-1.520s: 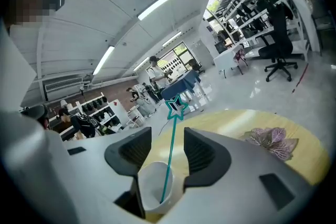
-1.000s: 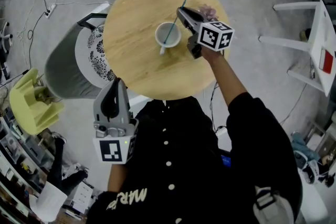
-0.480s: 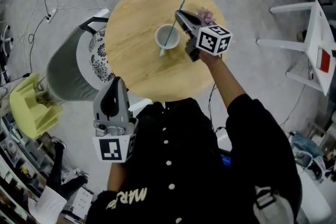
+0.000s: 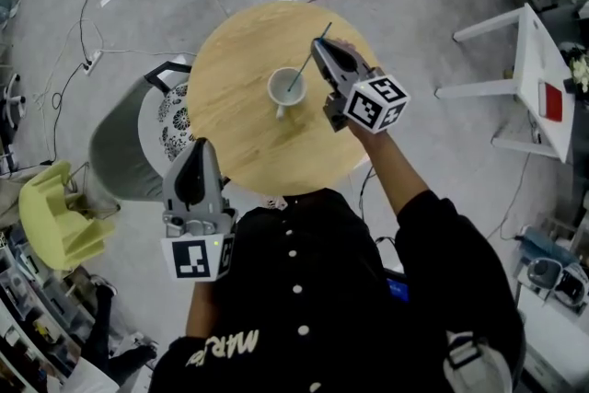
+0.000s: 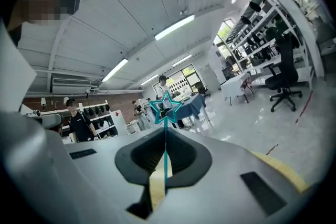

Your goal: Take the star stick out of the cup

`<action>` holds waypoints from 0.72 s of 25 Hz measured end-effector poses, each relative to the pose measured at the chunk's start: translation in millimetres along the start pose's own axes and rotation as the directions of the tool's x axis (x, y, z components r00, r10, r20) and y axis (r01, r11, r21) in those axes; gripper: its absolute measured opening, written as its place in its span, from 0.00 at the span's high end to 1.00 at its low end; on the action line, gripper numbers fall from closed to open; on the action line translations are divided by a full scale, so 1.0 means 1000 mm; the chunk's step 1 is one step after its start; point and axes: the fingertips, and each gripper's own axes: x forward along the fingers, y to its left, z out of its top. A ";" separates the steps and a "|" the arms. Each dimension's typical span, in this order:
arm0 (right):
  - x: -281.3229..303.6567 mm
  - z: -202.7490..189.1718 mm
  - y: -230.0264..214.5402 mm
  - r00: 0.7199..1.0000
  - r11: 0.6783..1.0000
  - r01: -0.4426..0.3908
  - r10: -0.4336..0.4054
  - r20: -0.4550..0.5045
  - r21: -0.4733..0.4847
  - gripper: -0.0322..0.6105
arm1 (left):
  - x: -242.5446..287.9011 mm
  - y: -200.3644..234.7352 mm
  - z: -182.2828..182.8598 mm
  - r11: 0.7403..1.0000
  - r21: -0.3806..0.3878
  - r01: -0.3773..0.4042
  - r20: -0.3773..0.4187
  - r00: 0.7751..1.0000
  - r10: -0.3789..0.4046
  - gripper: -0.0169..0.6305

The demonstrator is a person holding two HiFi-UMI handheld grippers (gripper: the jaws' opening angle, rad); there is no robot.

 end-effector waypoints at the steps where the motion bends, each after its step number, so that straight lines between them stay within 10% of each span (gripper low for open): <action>1: -0.008 0.009 0.006 1.000 1.000 0.007 -0.006 0.021 -0.009 0.94 | -0.001 0.000 0.003 1.000 -0.003 0.001 0.006 1.000 -0.001 0.97; 18: -0.154 0.131 0.110 0.946 0.933 0.214 -0.124 0.300 -0.290 0.94 | -0.016 0.001 0.053 0.998 0.049 0.035 0.073 0.997 -0.038 0.97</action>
